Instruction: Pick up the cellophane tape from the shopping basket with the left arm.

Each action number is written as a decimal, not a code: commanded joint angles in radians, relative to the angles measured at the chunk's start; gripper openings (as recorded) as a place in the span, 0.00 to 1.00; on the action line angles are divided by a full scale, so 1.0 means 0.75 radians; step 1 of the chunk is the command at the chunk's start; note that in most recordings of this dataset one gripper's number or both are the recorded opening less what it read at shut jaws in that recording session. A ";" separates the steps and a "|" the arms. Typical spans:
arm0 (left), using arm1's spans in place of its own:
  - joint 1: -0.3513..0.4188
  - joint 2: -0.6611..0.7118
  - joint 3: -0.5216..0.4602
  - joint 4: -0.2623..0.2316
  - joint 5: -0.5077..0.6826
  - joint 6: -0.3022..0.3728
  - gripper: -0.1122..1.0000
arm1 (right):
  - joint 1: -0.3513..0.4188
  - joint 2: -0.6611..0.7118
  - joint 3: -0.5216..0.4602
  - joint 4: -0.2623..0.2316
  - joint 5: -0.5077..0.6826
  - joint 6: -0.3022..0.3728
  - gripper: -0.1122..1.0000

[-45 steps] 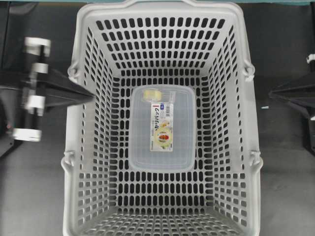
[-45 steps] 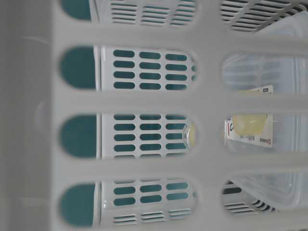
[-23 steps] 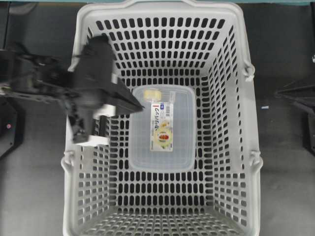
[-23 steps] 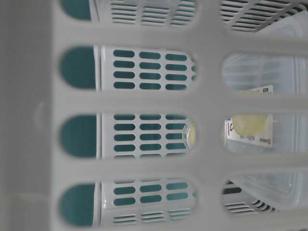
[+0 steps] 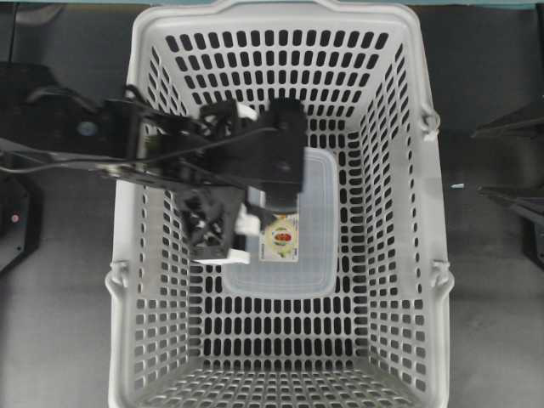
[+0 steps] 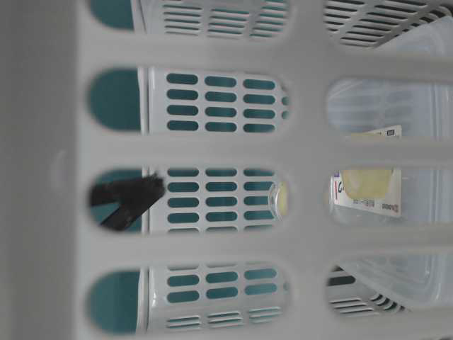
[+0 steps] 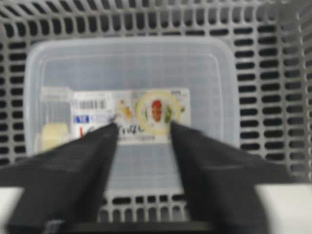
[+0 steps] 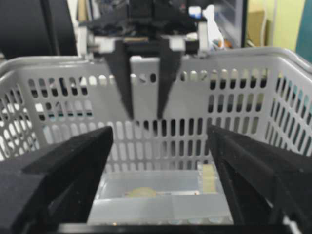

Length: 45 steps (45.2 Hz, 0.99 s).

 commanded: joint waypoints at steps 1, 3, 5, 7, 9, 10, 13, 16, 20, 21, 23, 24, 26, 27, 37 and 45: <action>-0.010 0.039 -0.063 0.004 0.043 -0.022 0.66 | 0.000 0.006 -0.031 0.000 -0.012 0.002 0.78; -0.016 0.076 -0.080 0.004 0.074 -0.039 0.77 | 0.000 0.004 -0.033 0.000 -0.014 0.002 0.78; -0.018 0.106 -0.090 0.004 0.098 -0.047 0.85 | 0.002 0.004 -0.031 0.002 -0.014 0.002 0.78; -0.020 0.131 -0.094 0.004 0.110 -0.049 0.90 | 0.002 0.002 -0.031 0.000 -0.014 0.002 0.78; -0.022 0.155 -0.098 0.004 0.119 -0.049 0.91 | 0.002 0.000 -0.031 0.000 -0.014 0.002 0.78; -0.022 0.168 -0.098 0.004 0.119 -0.047 0.91 | 0.002 0.000 -0.031 0.002 -0.016 0.002 0.78; -0.025 0.205 -0.100 0.004 0.119 -0.047 0.90 | 0.002 0.000 -0.031 0.000 -0.014 0.002 0.78; -0.029 0.231 -0.100 0.004 0.119 -0.047 0.90 | 0.002 0.000 -0.031 0.002 -0.014 0.002 0.78; -0.035 0.262 -0.106 0.004 0.117 -0.047 0.90 | 0.004 0.000 -0.029 0.002 -0.014 0.002 0.78; -0.033 0.268 -0.108 0.004 0.117 -0.047 0.90 | 0.004 0.000 -0.029 0.000 -0.014 0.002 0.78; -0.035 0.280 -0.110 0.004 0.115 -0.045 0.90 | 0.004 0.000 -0.029 0.002 -0.016 0.002 0.78; -0.035 0.286 -0.108 0.004 0.112 -0.043 0.90 | 0.004 0.000 -0.029 0.000 -0.014 0.002 0.78; -0.035 0.297 -0.110 0.004 0.108 -0.043 0.90 | 0.004 0.000 -0.029 0.000 -0.014 0.002 0.78; -0.033 0.299 -0.108 0.004 0.104 -0.043 0.90 | 0.004 0.000 -0.029 0.000 -0.014 0.002 0.78; -0.027 0.331 -0.100 0.004 0.053 -0.041 0.90 | 0.004 0.000 -0.027 0.000 -0.016 0.002 0.78; -0.025 0.352 -0.076 0.004 0.020 -0.039 0.90 | 0.004 0.000 -0.025 0.002 -0.016 0.002 0.78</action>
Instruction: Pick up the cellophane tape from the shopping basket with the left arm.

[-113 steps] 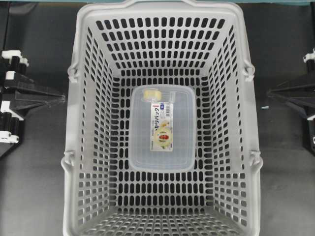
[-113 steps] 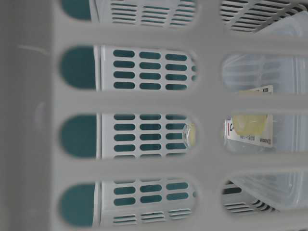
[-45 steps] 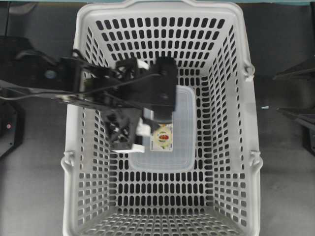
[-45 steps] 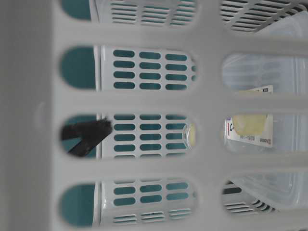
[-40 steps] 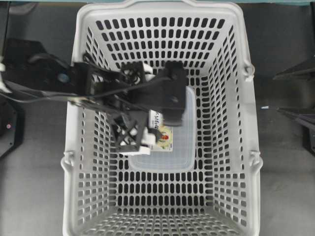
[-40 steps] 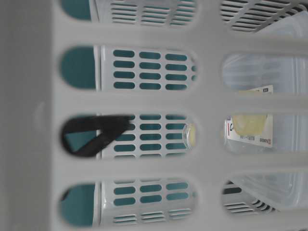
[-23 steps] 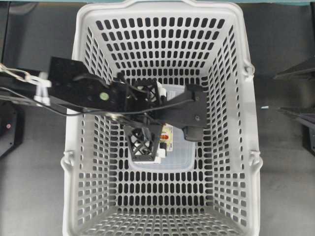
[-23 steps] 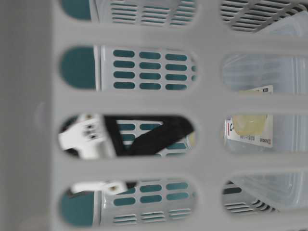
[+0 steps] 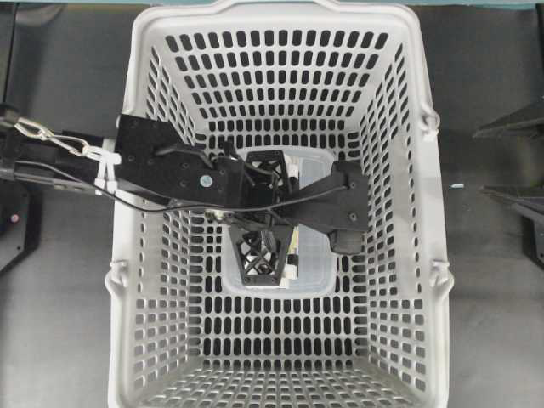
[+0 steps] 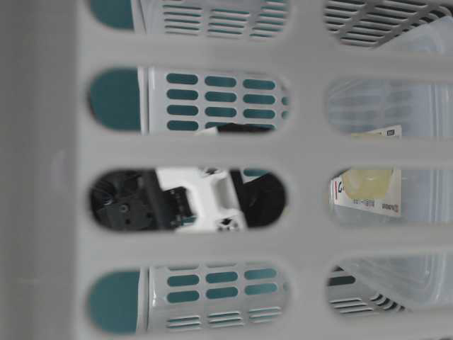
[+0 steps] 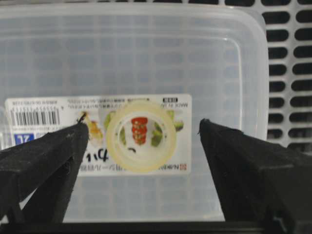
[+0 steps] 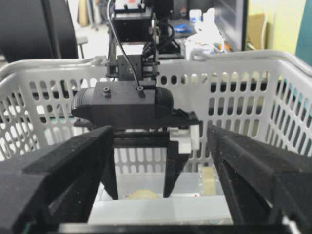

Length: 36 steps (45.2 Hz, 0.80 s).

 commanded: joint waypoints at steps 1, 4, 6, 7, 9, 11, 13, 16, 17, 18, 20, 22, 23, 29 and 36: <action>0.006 0.002 0.008 0.004 -0.022 0.002 0.90 | 0.002 0.008 -0.025 0.002 -0.014 0.002 0.78; 0.006 0.012 0.022 0.004 -0.029 0.002 0.90 | 0.002 0.008 -0.022 0.002 -0.014 0.002 0.78; 0.004 0.018 0.029 0.004 -0.029 0.002 0.90 | 0.002 0.008 -0.022 0.000 -0.014 0.002 0.78; 0.004 0.020 0.031 0.004 -0.029 0.002 0.90 | 0.002 0.008 -0.020 0.000 -0.012 0.002 0.78; 0.004 0.020 0.035 0.004 -0.029 0.002 0.90 | 0.002 0.008 -0.020 0.002 -0.014 0.002 0.78; 0.002 0.020 0.037 0.004 -0.029 0.000 0.90 | 0.002 0.008 -0.020 0.002 -0.014 0.002 0.78; 0.004 0.020 0.037 0.004 -0.029 0.002 0.89 | 0.002 0.008 -0.020 0.002 -0.014 0.002 0.78; 0.006 0.020 0.033 0.004 -0.029 0.002 0.87 | 0.002 0.008 -0.018 0.000 -0.014 0.002 0.78; 0.008 0.020 0.031 0.004 -0.029 0.002 0.86 | 0.002 0.008 -0.018 0.000 -0.014 0.002 0.78; 0.008 0.020 0.031 0.004 -0.029 0.004 0.84 | 0.002 0.008 -0.018 0.002 -0.014 0.002 0.78; 0.008 0.018 0.027 0.004 -0.029 0.004 0.80 | 0.002 0.008 -0.016 0.002 -0.014 0.002 0.78; 0.008 0.012 0.025 0.004 -0.027 0.010 0.70 | 0.002 0.008 -0.016 0.002 -0.014 0.002 0.78; 0.008 0.010 0.020 0.004 -0.025 0.014 0.66 | 0.002 0.008 -0.016 0.002 -0.014 0.002 0.78; 0.004 -0.033 -0.004 0.004 -0.004 0.051 0.55 | 0.002 0.008 -0.016 0.000 -0.014 0.002 0.78; -0.002 -0.106 -0.127 0.004 0.133 0.074 0.55 | 0.002 0.006 -0.014 0.002 -0.014 0.004 0.78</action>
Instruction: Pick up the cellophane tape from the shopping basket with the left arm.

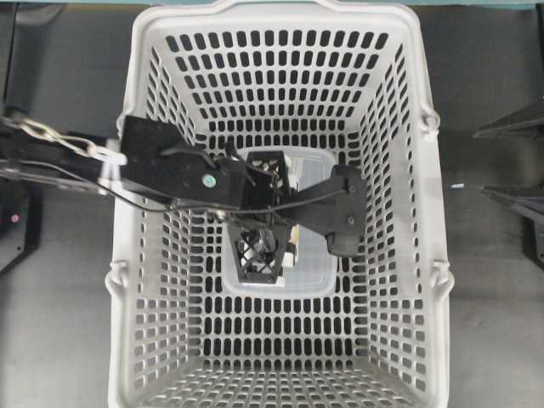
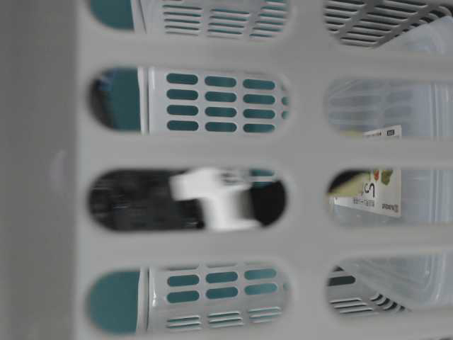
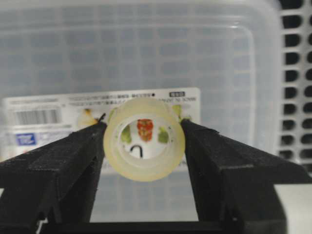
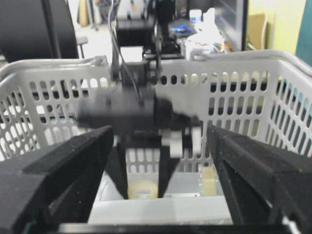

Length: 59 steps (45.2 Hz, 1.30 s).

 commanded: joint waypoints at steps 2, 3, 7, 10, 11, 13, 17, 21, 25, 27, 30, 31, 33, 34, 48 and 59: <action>-0.010 -0.084 -0.151 0.004 0.135 0.002 0.55 | 0.002 0.004 -0.016 0.002 -0.014 0.004 0.78; -0.012 -0.088 -0.176 0.004 0.164 0.002 0.55 | 0.002 0.002 -0.016 0.000 -0.014 0.002 0.78; -0.020 -0.102 -0.299 0.004 0.299 0.000 0.55 | 0.002 0.000 -0.016 0.000 -0.014 0.004 0.78; -0.027 -0.102 -0.405 0.004 0.399 0.000 0.55 | 0.002 0.000 -0.014 0.000 -0.014 0.004 0.78; -0.029 -0.102 -0.434 0.004 0.423 0.000 0.55 | 0.004 -0.002 -0.014 0.002 -0.014 0.004 0.78; -0.031 -0.102 -0.487 0.004 0.472 -0.002 0.55 | 0.006 -0.002 -0.016 0.000 -0.014 0.004 0.78; -0.033 -0.094 -0.573 0.004 0.558 -0.012 0.55 | 0.008 -0.004 -0.016 0.002 -0.014 0.004 0.78; -0.035 -0.084 -0.612 0.004 0.612 -0.014 0.55 | 0.012 -0.002 -0.014 0.002 -0.014 0.004 0.78; -0.037 -0.076 -0.616 0.006 0.634 -0.014 0.55 | 0.018 -0.004 -0.014 0.002 -0.014 0.004 0.78; -0.039 -0.074 -0.616 0.004 0.634 -0.014 0.55 | 0.020 -0.004 -0.014 0.002 -0.014 0.004 0.78; -0.039 -0.074 -0.616 0.004 0.634 -0.014 0.55 | 0.027 -0.004 -0.014 0.000 -0.014 0.004 0.78; -0.039 -0.074 -0.616 0.004 0.634 -0.014 0.55 | 0.027 -0.002 -0.014 0.000 -0.014 0.004 0.78; -0.041 -0.072 -0.616 0.004 0.634 -0.014 0.55 | 0.029 -0.004 -0.014 0.000 -0.014 0.004 0.78; -0.041 -0.072 -0.616 0.004 0.634 -0.014 0.55 | 0.029 -0.004 -0.014 0.002 -0.014 0.004 0.78; -0.039 -0.067 -0.616 0.004 0.634 -0.012 0.55 | 0.035 -0.002 -0.012 0.000 -0.014 0.004 0.78; -0.041 -0.061 -0.618 0.004 0.634 -0.006 0.55 | 0.035 -0.002 -0.012 0.002 -0.014 0.004 0.78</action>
